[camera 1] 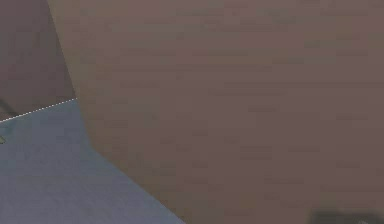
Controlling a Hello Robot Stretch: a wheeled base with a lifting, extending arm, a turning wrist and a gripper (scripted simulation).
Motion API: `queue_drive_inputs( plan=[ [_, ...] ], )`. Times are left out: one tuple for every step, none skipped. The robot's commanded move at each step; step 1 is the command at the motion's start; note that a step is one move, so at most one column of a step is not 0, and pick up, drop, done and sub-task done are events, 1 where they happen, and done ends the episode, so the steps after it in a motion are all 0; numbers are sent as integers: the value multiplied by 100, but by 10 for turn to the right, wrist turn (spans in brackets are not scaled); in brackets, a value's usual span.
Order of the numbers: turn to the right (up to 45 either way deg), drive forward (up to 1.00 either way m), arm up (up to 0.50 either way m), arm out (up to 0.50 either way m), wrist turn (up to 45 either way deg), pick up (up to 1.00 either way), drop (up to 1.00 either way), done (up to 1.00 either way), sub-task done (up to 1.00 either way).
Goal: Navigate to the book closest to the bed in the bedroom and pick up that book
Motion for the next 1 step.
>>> queue_drive_inputs(
  plan=[
    [0, 0, 50, 0, 0, 0, 0, 0, 0]
  ],
)
